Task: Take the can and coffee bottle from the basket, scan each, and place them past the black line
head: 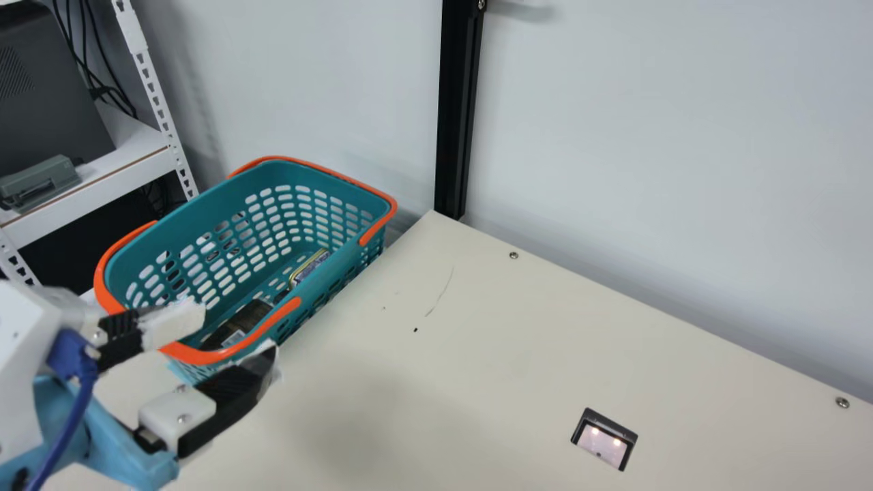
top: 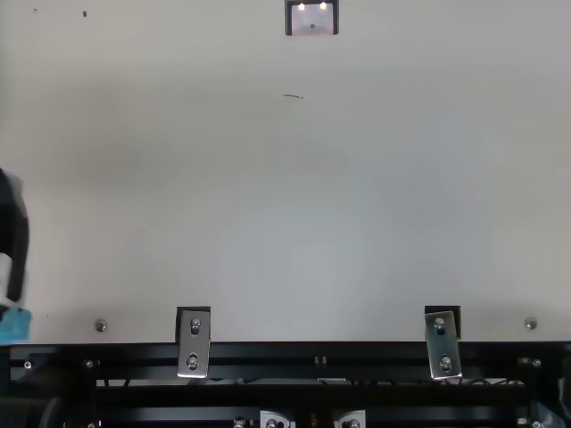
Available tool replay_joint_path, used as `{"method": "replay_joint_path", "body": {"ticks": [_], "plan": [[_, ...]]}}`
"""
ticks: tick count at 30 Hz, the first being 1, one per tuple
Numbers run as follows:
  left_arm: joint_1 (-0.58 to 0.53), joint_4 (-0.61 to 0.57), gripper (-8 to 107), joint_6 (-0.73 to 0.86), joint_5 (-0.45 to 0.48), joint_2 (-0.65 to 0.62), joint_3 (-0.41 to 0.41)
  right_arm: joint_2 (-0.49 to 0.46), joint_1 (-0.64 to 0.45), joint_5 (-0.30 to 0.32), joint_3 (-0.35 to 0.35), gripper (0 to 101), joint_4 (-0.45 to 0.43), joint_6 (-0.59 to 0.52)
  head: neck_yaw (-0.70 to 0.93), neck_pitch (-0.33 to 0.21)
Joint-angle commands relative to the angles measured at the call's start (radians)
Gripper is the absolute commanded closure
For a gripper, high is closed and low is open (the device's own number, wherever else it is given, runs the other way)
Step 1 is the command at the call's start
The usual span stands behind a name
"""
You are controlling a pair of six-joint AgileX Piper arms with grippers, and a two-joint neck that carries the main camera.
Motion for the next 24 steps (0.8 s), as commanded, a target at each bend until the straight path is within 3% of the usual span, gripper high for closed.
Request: {"method": "replay_joint_path", "body": {"ticks": [1, 12, 17, 24], "plan": [[0.007, 0.018, 9, -0.020, -0.028, 0.073, -0.051, 0.000, 0.000, 0.000, 0.000, 0, 0.000, 0.000, 0.007, -0.012], [0.099, 0.088, 9, -0.037, -0.125, 0.470, -0.367, 0.000, 0.000, 0.000, 0.000, 0, 0.000, 0.000, 0.007, -0.012], [0.192, 0.025, 9, 0.092, -0.127, 0.678, -0.536, 0.000, 0.000, 0.000, 0.000, 0, 0.000, 0.000, 0.007, -0.012], [0.346, -0.118, 9, 0.347, -0.045, 0.952, -0.769, 0.000, 0.000, 0.000, 0.000, 0, 0.000, 0.000, 0.007, -0.012]]}}
